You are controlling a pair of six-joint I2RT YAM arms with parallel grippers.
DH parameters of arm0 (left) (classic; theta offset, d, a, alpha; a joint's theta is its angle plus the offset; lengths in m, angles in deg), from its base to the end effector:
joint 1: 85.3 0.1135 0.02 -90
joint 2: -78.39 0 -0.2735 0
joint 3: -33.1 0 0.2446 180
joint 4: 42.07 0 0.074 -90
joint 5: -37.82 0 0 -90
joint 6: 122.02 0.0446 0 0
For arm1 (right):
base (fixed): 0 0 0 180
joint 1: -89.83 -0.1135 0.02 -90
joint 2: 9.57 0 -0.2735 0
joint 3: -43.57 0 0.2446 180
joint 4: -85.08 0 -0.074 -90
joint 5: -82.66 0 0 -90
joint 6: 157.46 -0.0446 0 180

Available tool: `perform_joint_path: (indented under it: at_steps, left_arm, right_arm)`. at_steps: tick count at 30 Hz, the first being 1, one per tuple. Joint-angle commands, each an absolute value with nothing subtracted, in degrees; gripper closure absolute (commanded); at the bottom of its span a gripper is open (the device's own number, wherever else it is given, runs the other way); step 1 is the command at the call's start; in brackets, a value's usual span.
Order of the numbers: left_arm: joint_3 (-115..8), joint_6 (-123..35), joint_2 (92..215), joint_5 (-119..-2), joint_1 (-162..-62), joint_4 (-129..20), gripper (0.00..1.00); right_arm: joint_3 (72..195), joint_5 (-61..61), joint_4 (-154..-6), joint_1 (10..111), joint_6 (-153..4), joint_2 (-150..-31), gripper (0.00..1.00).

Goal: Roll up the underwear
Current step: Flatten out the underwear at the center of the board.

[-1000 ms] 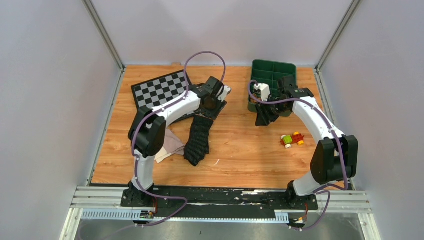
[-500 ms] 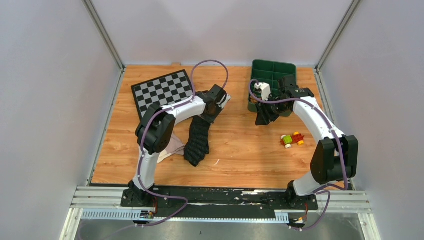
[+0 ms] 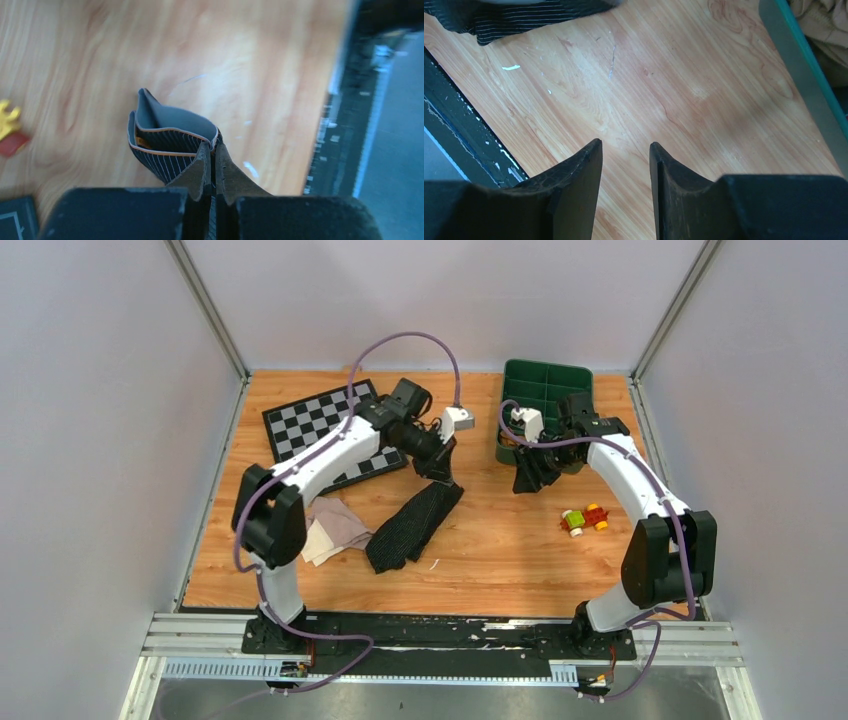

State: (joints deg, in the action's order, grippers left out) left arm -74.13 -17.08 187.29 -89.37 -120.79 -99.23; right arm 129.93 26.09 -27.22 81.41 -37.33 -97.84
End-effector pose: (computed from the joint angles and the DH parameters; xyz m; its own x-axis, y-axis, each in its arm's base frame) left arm 0.3180 -0.2599 0.2714 -0.4882 0.6004 -0.6334 0.8726 0.3232 -0.3663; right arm 0.2882 0.0675 0.2745 -0.6453 -0.5190 -0.5605 -0.7354 0.6208 0.2717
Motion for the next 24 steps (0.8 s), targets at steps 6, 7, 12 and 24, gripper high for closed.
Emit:
perform_joint_path:
  at_steps: [6,7,12,24]
  left_arm:
    - [-78.8,2.3,189.7,-114.6,-104.8,-120.1,0.84]
    - [-81.7,3.0,192.9,-109.5,-103.3,-121.7,0.77]
    - [-87.0,-6.0,196.2,-77.8,-102.0,-104.4,0.00]
    - [-77.2,-24.1,183.1,-63.7,-123.4,-95.1,0.07]
  right_arm:
    - [128.9,28.0,-27.2,82.2,-37.5,-96.9,0.60]
    - [128.7,28.2,-27.7,82.2,-38.0,-97.2,0.60]
    - [129.1,30.1,-28.0,82.1,-39.7,-98.4,0.59]
    - [126.7,27.0,-32.2,84.6,-47.8,-96.8,0.49]
